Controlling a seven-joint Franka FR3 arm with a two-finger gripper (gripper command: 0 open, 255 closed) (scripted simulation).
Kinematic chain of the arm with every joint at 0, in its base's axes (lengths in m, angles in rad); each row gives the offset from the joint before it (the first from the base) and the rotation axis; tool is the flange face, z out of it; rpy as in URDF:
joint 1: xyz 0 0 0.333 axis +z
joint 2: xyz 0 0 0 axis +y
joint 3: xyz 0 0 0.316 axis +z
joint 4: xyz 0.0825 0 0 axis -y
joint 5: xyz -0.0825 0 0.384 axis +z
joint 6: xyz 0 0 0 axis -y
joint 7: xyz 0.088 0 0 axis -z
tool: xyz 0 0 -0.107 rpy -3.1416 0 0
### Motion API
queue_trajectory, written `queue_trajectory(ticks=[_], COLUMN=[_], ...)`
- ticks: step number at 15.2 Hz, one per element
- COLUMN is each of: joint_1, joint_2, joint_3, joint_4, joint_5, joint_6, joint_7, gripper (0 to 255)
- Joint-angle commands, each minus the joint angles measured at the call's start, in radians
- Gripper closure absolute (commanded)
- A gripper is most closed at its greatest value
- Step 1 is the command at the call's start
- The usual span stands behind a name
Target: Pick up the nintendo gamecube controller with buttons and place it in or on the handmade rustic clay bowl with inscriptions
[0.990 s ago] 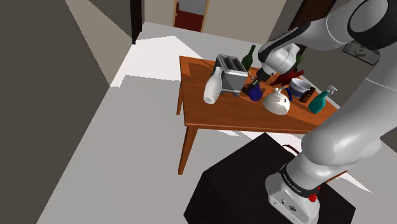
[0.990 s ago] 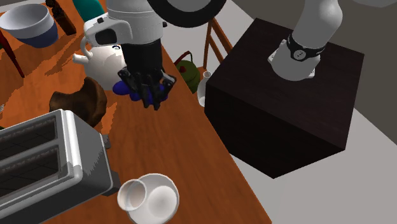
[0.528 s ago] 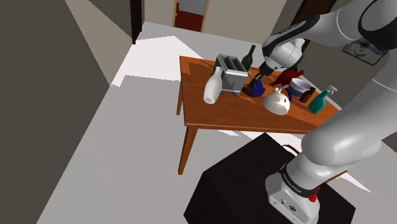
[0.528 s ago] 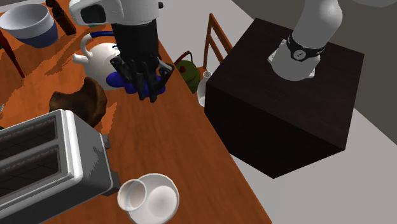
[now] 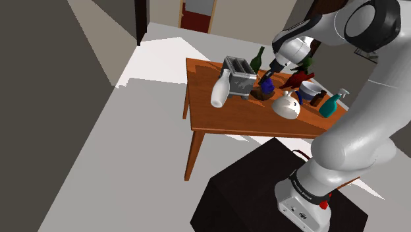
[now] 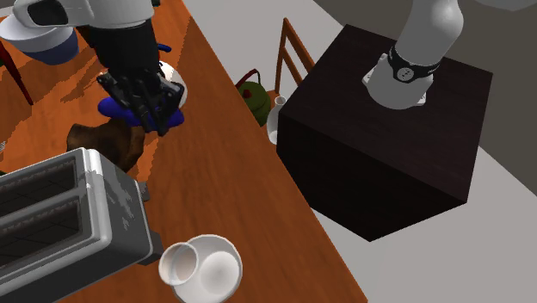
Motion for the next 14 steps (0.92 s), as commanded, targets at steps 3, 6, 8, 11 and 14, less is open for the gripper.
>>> queue_trajectory(ticks=[3,6,8,11,14], joint_1=[-0.047,-0.086,-0.115,-0.173,-0.174], joint_2=[0.142,0.255,0.337,0.505,0.519], joint_3=[-0.006,-0.005,-0.002,0.004,0.01], joint_4=[0.212,0.386,0.516,0.794,0.779], joint_5=[0.017,0.026,0.029,0.032,0.038], joint_6=[-0.087,-0.157,-0.209,-0.321,-0.292], joint_7=[-0.023,-0.029,-0.026,-0.006,-0.017], gripper=[255,255,255,255,255])
